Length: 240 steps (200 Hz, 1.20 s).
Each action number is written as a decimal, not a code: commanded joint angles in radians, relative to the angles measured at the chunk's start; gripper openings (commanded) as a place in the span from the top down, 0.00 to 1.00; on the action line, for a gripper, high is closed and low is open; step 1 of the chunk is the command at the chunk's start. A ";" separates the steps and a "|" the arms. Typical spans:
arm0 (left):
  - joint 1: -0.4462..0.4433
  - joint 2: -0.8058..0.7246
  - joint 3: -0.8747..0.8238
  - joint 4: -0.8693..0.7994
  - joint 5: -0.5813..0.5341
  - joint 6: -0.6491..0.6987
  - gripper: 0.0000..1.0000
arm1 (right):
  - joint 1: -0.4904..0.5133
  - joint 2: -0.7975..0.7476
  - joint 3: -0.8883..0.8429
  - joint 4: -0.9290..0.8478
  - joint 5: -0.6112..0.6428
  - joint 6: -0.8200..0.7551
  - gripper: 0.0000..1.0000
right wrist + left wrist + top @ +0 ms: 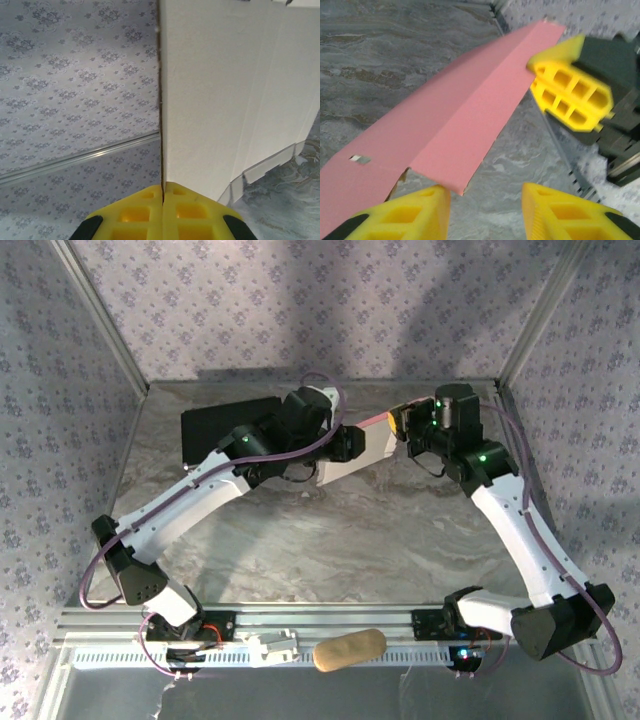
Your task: Fold the paper box
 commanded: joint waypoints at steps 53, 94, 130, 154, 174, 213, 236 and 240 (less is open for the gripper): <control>0.009 -0.052 -0.086 0.281 -0.046 -0.127 0.65 | 0.054 -0.064 -0.096 0.085 0.049 0.046 1.00; 0.019 -0.071 -0.111 0.315 -0.005 -0.123 0.70 | 0.055 -0.075 -0.135 0.098 0.054 0.055 1.00; 0.033 -0.157 -0.140 0.284 0.002 -0.040 0.40 | -0.004 -0.085 -0.113 0.048 0.025 0.057 1.00; 0.146 -0.253 -0.267 0.301 0.035 -0.079 0.36 | -0.050 -0.092 -0.079 0.008 -0.011 0.074 1.00; 0.263 -0.335 -0.416 0.360 0.088 -0.118 0.39 | -0.075 -0.109 -0.082 -0.006 -0.022 0.096 1.00; 0.429 -0.335 -0.715 0.668 0.298 -0.208 0.71 | -0.089 -0.151 -0.096 -0.012 -0.020 0.147 1.00; 0.437 -0.256 -0.814 0.909 0.376 -0.250 0.82 | -0.102 -0.157 -0.143 0.004 -0.034 0.189 1.00; 0.436 -0.239 -0.824 0.946 0.387 -0.260 0.84 | -0.104 -0.157 -0.146 0.010 -0.039 0.199 1.00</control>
